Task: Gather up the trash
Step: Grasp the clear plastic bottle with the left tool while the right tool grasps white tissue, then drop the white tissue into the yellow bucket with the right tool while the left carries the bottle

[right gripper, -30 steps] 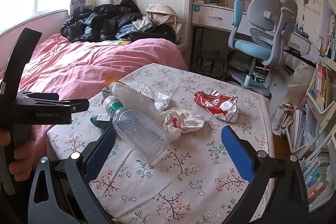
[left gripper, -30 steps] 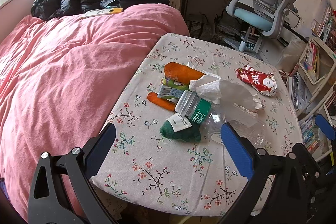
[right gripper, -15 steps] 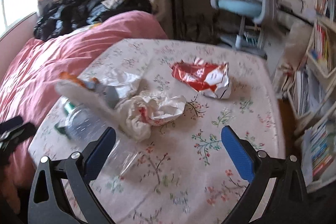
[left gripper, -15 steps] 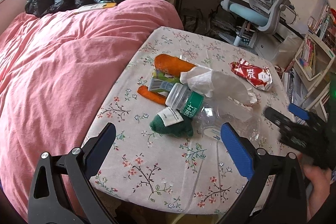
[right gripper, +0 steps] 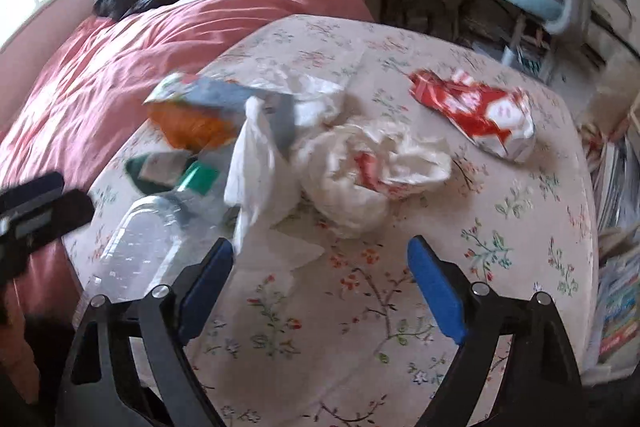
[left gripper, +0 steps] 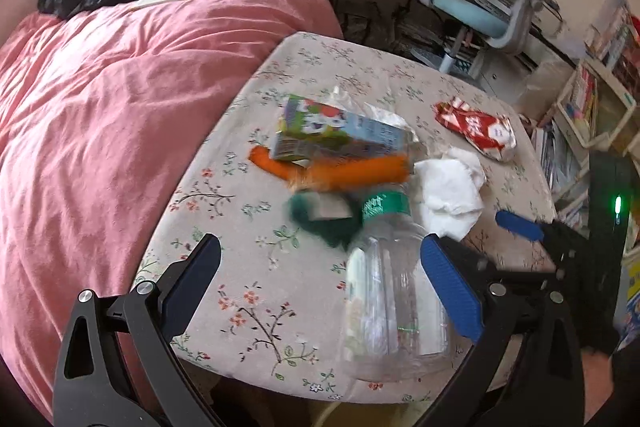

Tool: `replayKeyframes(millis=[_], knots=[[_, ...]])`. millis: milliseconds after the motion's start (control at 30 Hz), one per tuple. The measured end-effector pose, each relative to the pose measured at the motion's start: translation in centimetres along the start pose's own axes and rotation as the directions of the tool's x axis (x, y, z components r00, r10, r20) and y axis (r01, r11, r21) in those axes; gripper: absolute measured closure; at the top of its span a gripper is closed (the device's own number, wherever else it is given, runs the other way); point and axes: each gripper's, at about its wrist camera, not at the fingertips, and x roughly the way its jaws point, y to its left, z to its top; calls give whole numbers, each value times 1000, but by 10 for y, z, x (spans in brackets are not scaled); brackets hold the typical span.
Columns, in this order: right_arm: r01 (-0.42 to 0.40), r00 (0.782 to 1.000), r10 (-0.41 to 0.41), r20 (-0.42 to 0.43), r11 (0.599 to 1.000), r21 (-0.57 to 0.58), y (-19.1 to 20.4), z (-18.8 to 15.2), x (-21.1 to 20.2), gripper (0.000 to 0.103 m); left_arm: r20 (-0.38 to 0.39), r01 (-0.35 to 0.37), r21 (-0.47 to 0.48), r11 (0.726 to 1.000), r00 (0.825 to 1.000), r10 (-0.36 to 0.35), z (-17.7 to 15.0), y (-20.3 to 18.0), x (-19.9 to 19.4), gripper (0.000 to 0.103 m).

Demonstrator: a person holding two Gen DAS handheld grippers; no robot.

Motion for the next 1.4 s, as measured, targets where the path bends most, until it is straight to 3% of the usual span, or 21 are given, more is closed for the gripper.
replayKeyframes(millis=[100,200,400,467,567,600,667,700,733,833,1000,1133,1300,1400], knots=[[-36,998,34,59,999,38,-11,5,-11,18,-15,4,29,1000,1000,-4,-3,-7,0,6],[-126,987,119,107,990,56,-10,11,-18,20,-27,12,48,999,1000,-11,-6,-11,0,6],[-229,968,221,120,972,55,2,25,0,50,-32,22,101,995,999,-19,-14,-21,1,6],[-248,964,240,112,966,69,3,27,4,72,-44,27,125,992,999,-22,-16,-26,3,7],[-302,948,286,136,947,112,-4,27,3,95,-53,16,171,985,999,-7,-20,-34,9,12],[-310,945,292,149,943,119,-7,27,0,97,-55,11,182,983,998,-1,-21,-37,10,17],[-323,937,298,181,938,128,-12,26,-10,100,-62,25,200,980,998,-13,-23,-41,14,26],[-327,934,299,194,936,132,-15,25,-14,100,-68,32,203,979,997,-18,-23,-43,16,42],[-337,929,304,210,930,144,-20,25,-19,100,-81,32,210,977,997,-15,-24,-45,20,49],[-384,906,336,259,908,168,-31,21,-35,100,-81,42,210,977,996,-25,-26,-47,19,50],[-454,854,377,359,876,160,-44,9,-76,100,-60,136,165,977,990,-128,-23,-40,3,50],[-488,825,383,415,854,181,-55,-8,-98,100,-1,205,167,964,978,-208,-27,-41,-20,50],[-509,819,395,415,834,211,-56,-40,-113,100,77,257,161,953,959,-272,-40,-38,-53,50],[-534,811,419,409,814,226,-57,-59,-122,100,85,258,153,954,958,-273,-53,-32,-66,50]])
